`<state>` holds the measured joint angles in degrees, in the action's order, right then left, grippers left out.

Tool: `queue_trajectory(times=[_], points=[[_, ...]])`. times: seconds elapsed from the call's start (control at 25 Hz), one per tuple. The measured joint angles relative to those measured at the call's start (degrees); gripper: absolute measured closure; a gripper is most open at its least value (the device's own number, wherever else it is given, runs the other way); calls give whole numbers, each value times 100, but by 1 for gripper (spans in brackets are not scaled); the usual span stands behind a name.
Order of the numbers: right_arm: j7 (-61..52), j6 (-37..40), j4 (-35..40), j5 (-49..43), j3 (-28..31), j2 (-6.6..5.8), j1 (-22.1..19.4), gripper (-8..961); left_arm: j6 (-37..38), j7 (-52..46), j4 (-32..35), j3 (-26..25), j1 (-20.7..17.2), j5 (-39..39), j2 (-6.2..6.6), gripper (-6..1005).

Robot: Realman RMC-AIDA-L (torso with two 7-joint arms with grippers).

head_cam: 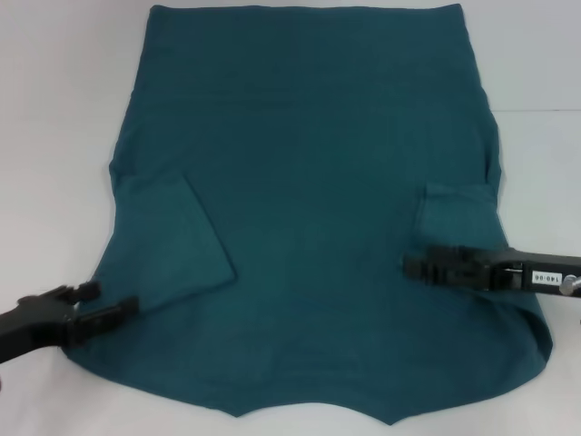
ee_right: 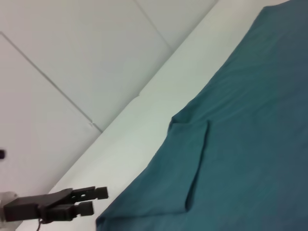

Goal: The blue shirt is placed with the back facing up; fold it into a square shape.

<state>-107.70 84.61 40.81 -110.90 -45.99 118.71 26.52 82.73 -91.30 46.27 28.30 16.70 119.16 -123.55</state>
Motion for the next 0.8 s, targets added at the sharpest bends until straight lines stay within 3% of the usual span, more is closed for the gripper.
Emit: queue_trajectory(times=[0.28, 0.8], points=[[22, 102, -70, -18, -37, -36, -1, 41, 97, -210, 143, -410, -84, 545, 31, 133], [-11, 113, -72, -18, -42, -37, 73, 45, 110, -288, 108, -692, -97, 850, 86, 136]])
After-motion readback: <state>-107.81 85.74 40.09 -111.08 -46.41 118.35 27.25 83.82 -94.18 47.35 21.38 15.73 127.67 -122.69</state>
